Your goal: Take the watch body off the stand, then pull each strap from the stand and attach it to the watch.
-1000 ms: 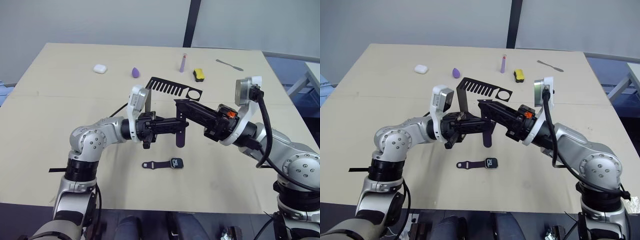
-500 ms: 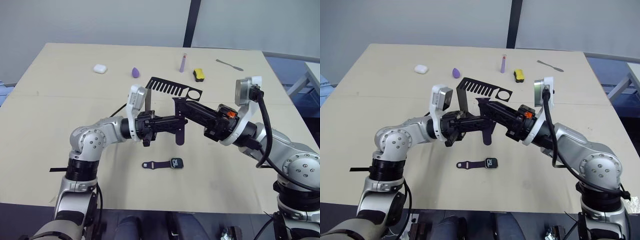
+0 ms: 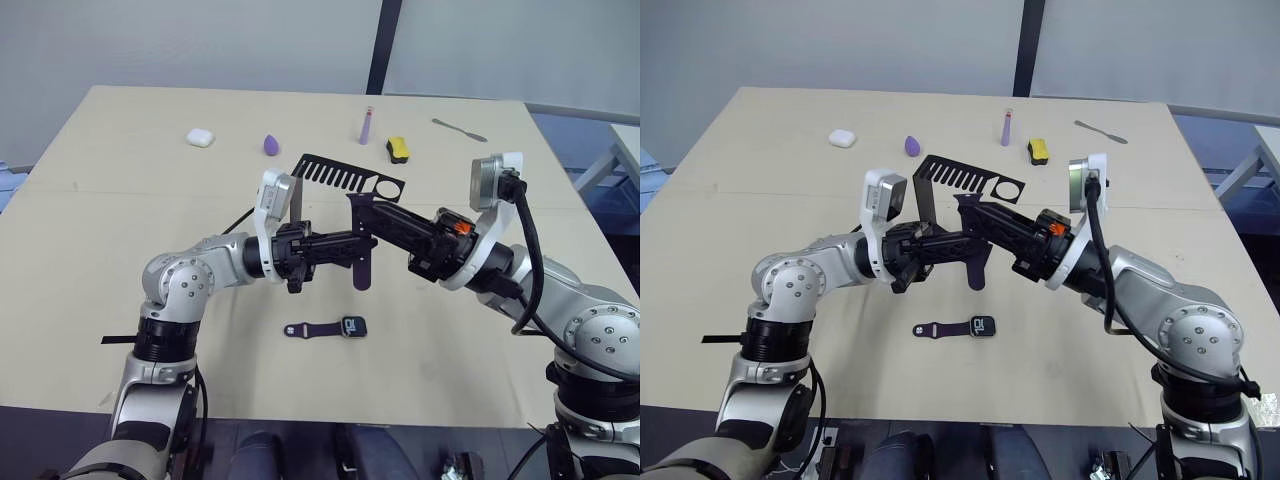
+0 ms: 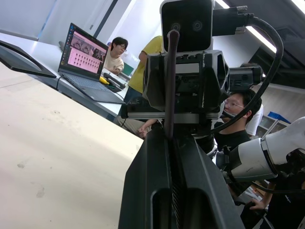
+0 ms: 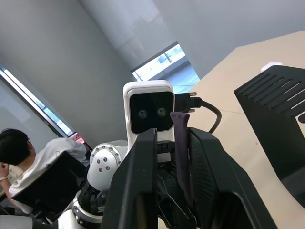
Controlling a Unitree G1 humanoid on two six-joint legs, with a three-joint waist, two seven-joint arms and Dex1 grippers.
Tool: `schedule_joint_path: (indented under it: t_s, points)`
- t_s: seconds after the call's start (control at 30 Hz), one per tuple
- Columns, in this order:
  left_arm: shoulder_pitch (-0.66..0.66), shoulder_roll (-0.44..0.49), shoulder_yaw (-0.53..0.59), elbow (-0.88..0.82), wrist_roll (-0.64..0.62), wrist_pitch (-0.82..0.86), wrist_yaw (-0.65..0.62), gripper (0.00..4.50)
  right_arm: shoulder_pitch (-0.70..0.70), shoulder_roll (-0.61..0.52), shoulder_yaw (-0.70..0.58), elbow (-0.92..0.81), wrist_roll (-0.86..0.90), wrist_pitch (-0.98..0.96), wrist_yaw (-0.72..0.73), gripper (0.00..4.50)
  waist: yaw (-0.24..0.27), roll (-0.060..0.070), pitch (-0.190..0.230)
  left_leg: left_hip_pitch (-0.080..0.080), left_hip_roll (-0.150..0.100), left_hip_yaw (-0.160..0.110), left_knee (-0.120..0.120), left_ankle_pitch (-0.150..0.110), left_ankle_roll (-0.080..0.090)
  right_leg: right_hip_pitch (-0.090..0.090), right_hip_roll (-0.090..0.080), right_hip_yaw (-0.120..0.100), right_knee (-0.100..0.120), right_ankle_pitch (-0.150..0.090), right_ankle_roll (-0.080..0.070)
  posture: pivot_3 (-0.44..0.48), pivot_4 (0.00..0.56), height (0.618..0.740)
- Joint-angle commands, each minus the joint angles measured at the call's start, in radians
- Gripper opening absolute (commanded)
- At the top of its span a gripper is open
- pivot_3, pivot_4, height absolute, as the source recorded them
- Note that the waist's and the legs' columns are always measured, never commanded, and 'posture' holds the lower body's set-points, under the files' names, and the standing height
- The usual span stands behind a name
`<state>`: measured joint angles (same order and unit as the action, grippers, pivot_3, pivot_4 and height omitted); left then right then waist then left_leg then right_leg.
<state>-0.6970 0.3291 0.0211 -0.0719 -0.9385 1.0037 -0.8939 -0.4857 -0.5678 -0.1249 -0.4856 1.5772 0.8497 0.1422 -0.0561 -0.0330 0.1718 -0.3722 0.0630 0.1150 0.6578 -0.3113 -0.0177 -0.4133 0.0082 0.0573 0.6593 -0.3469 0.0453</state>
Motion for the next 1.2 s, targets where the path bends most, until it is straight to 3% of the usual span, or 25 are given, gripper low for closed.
schedule_joint_path:
  t_s: [0.03,0.47,0.5,0.6,1.2]
  points:
    - [-0.026,-0.003,0.016,-0.026,-0.020,-0.008,-0.001,0.00,-0.016,0.005,-0.014,-0.019,0.010,-0.024,-0.006,1.02,0.000,0.000,0.000,0.000,0.000,0.000,0.000,0.000,0.000,0.000,0.000,0.000,0.000,0.000,0.000,0.000,0.150,0.740]
    - [-0.027,-0.008,0.015,-0.031,-0.022,-0.010,0.003,0.00,-0.019,0.012,-0.013,-0.017,0.013,-0.025,-0.011,1.02,0.000,0.000,0.000,0.000,0.000,0.000,-0.001,0.000,0.000,0.000,0.000,0.000,0.000,0.000,0.000,0.000,0.150,0.740]
    - [-0.027,-0.008,0.015,-0.031,-0.022,-0.010,0.003,0.00,-0.020,0.014,-0.014,-0.017,0.015,-0.028,-0.012,0.61,0.000,0.000,0.000,0.000,0.000,0.000,-0.001,0.000,0.000,0.000,0.000,0.000,-0.001,0.000,0.000,0.000,0.150,0.740]
    - [-0.027,-0.008,0.014,-0.031,-0.022,-0.009,0.003,0.00,-0.021,0.019,-0.018,-0.016,0.023,-0.032,-0.015,0.08,0.000,0.000,0.000,0.000,0.000,0.000,-0.001,0.000,0.000,0.000,0.000,0.000,-0.001,0.000,0.000,0.000,0.150,0.740]
    - [-0.024,-0.003,0.007,-0.040,-0.021,-0.010,-0.003,0.00,-0.019,0.014,-0.018,-0.023,0.027,-0.034,-0.006,0.08,0.000,0.000,0.000,0.000,0.000,0.000,-0.001,0.000,0.000,0.000,0.000,0.000,-0.001,0.000,0.000,0.000,0.150,0.740]
